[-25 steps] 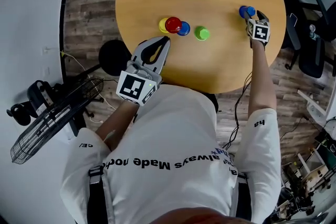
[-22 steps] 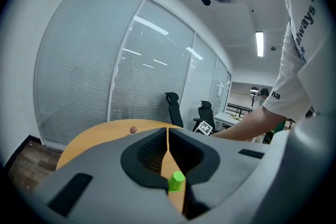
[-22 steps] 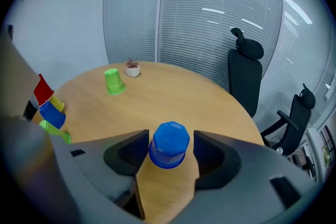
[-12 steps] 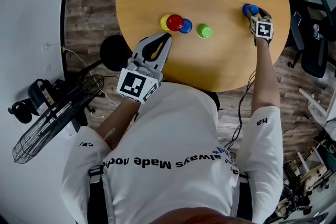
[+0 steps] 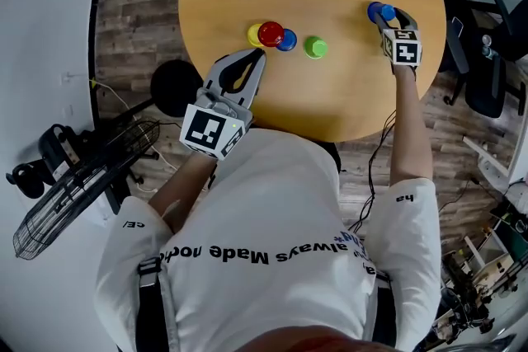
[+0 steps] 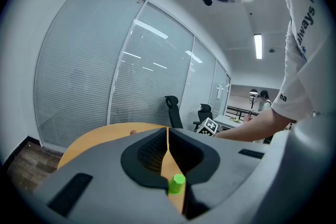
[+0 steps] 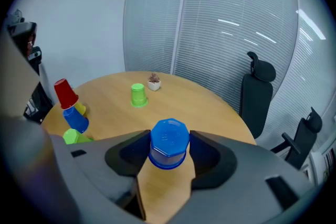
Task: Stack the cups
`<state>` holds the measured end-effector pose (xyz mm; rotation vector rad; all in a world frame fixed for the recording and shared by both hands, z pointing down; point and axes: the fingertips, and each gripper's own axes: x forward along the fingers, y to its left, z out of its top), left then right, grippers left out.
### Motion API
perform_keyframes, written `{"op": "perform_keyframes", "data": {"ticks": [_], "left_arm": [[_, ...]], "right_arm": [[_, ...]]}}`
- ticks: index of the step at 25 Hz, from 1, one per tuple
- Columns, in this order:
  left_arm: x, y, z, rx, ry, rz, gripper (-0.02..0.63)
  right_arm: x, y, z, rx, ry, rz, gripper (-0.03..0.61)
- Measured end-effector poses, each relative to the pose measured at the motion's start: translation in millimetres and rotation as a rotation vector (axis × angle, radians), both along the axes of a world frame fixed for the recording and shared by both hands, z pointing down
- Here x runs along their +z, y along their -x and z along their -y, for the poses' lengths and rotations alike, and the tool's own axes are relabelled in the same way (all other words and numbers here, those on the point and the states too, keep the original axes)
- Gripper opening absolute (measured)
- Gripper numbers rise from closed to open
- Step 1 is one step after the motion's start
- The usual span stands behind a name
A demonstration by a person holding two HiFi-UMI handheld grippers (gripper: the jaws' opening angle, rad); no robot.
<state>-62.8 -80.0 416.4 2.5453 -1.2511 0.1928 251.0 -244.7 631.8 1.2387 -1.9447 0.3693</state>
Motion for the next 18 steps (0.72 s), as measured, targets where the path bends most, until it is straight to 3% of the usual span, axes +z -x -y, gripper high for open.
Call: {"op": "perform_keyframes", "data": {"ticks": [11,18], "left_arm": [[-15.4,3.1,-17.7,-0.001,-0.049,-0.023,0.032],[-19.4,13.4,-31.1,-0.016,-0.061,-0.021,0.032]], "right_arm": [[-53.0,110.1,-56.7,-0.227,-0.037,0.062,0.247],[-57.6,165.7,-91.6,-0.338,-0.015,0.074,0.247]]}}
